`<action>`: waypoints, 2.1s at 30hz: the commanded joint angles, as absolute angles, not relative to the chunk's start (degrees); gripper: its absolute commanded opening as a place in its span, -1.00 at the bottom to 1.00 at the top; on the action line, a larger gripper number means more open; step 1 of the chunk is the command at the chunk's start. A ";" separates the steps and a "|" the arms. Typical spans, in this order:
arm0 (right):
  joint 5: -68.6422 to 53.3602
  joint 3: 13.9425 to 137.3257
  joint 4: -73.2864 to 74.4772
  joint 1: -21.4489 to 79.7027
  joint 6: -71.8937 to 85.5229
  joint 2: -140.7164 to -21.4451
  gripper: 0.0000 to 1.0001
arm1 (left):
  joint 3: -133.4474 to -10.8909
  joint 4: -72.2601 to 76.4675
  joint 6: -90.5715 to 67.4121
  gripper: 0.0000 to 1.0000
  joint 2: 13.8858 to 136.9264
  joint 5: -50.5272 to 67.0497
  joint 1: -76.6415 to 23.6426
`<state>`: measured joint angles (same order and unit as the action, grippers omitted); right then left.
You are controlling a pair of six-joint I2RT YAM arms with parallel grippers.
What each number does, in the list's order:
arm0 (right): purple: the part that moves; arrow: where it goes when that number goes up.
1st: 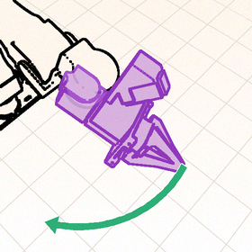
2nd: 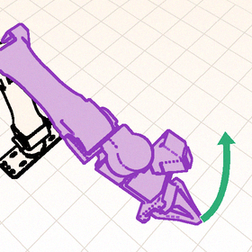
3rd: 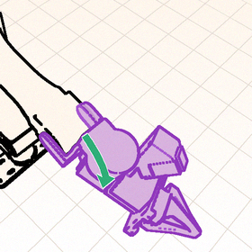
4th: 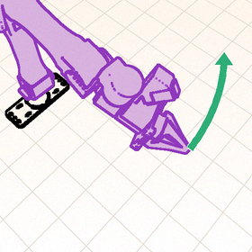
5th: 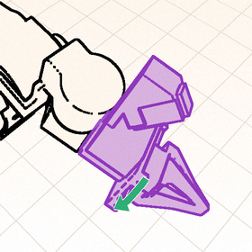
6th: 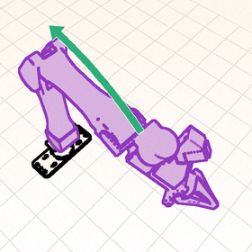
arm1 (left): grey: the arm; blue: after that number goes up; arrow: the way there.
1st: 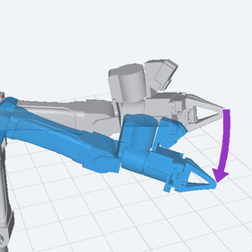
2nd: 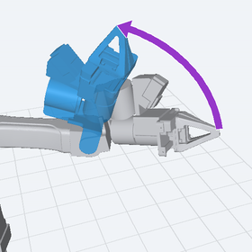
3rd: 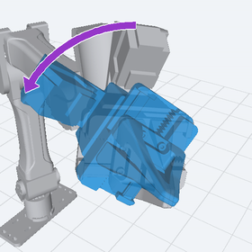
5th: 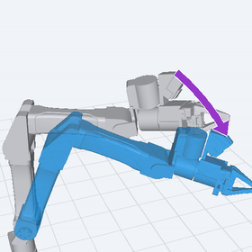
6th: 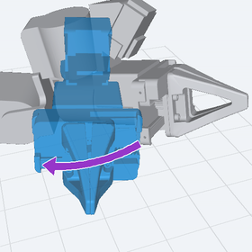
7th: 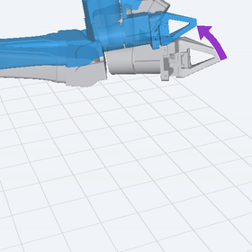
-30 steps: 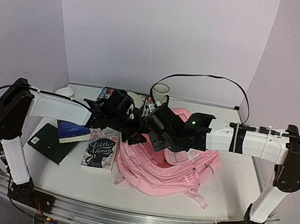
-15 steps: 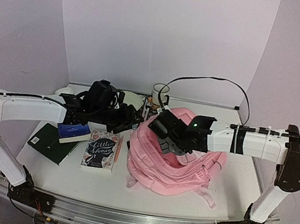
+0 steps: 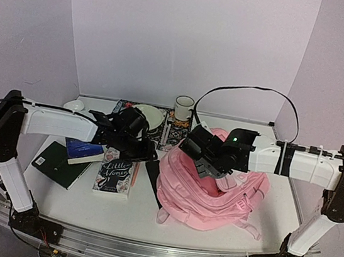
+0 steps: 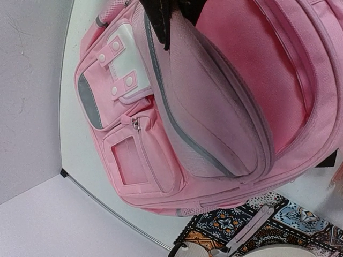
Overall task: Pack the student bag
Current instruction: Pick up the pen at the center of the board.
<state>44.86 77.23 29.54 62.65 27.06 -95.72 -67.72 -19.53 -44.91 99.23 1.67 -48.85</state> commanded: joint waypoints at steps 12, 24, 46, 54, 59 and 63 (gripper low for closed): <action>49.40 77.10 32.34 62.37 29.15 -93.27 -1.00 | -75.08 -32.12 -40.07 0.21 111.04 -10.10 -48.80; 49.12 78.04 32.34 62.38 28.80 -94.23 -1.00 | -77.91 -35.39 -39.86 0.01 116.99 -11.48 -47.76; 48.90 79.37 31.68 62.39 27.90 -94.65 -1.00 | -75.30 -36.11 -40.11 -0.89 120.40 -5.04 -46.49; 47.93 78.96 30.53 62.35 27.01 -94.27 -1.00 | -77.41 -35.93 -39.89 -1.00 111.55 -0.23 -46.51; 46.40 78.93 28.92 62.35 26.07 -94.05 -1.00 | -78.50 -35.39 -40.67 -1.00 104.72 4.18 -46.46; 44.23 79.11 27.05 62.39 25.24 -94.39 -1.00 | -78.76 -33.29 -39.78 -1.00 101.13 8.85 -46.51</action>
<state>43.71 77.19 29.04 62.65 25.95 -95.66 -77.12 -34.95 -40.44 107.39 2.94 -46.39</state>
